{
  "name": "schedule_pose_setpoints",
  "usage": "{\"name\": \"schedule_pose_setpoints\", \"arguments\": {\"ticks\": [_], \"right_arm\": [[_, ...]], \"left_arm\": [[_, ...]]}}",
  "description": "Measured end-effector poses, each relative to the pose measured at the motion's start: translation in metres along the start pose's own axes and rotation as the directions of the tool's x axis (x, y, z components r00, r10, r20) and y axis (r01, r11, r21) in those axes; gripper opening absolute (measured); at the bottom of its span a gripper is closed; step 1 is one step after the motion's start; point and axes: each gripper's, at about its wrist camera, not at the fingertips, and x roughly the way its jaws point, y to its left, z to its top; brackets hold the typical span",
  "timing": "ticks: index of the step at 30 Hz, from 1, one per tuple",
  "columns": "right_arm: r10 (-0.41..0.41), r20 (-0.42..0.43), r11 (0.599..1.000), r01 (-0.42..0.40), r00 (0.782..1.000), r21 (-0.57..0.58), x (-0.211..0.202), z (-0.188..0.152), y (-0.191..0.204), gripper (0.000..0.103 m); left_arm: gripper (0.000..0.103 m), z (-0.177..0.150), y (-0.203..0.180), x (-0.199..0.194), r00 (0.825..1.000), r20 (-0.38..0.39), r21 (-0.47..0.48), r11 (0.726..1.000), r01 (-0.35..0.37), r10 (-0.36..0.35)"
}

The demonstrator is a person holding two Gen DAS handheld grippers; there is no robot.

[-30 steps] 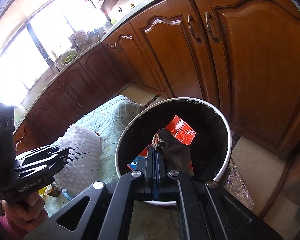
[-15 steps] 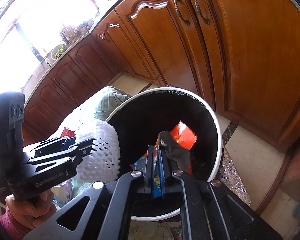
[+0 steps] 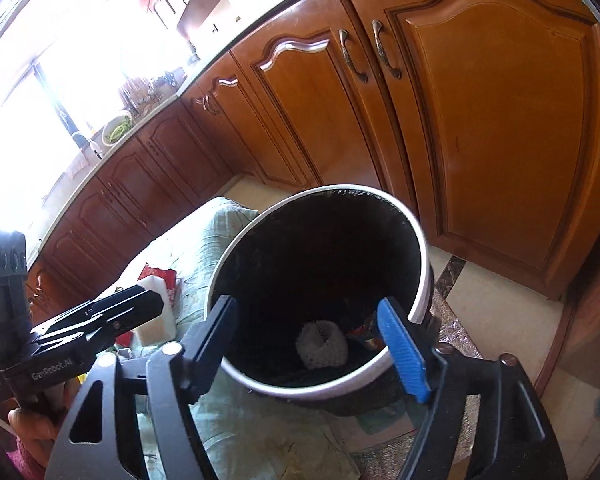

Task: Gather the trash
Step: 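Move both tools back toward the trash on the table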

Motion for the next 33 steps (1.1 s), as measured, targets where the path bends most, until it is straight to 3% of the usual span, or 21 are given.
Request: {"name": "schedule_pose_setpoints", "arguments": {"ticks": [8,18,29,33], "right_arm": [[0.042,0.044,0.999,-0.040,0.998,-0.029,-0.014,-0.036,0.045,0.082],[0.107,0.006,0.991,-0.107,0.994,-0.075,-0.014,-0.075,0.097,0.084],[0.142,-0.069,0.977,-0.151,0.987,-0.149,0.010,-0.103,0.150,0.084],[0.133,-0.085,0.971,-0.147,0.987,-0.188,0.024,-0.106,0.166,0.084]], "left_arm": [[0.060,-0.048,0.033,-0.057,0.996,0.076,-0.064,0.997,-0.041,0.046],[0.060,-0.102,0.073,-0.112,0.980,0.146,-0.126,0.985,-0.120,0.138],[0.061,-0.143,0.129,-0.144,0.960,0.140,-0.218,0.953,-0.209,0.243],[0.066,-0.150,0.153,-0.148,0.947,0.146,-0.264,0.934,-0.242,0.286]]}}
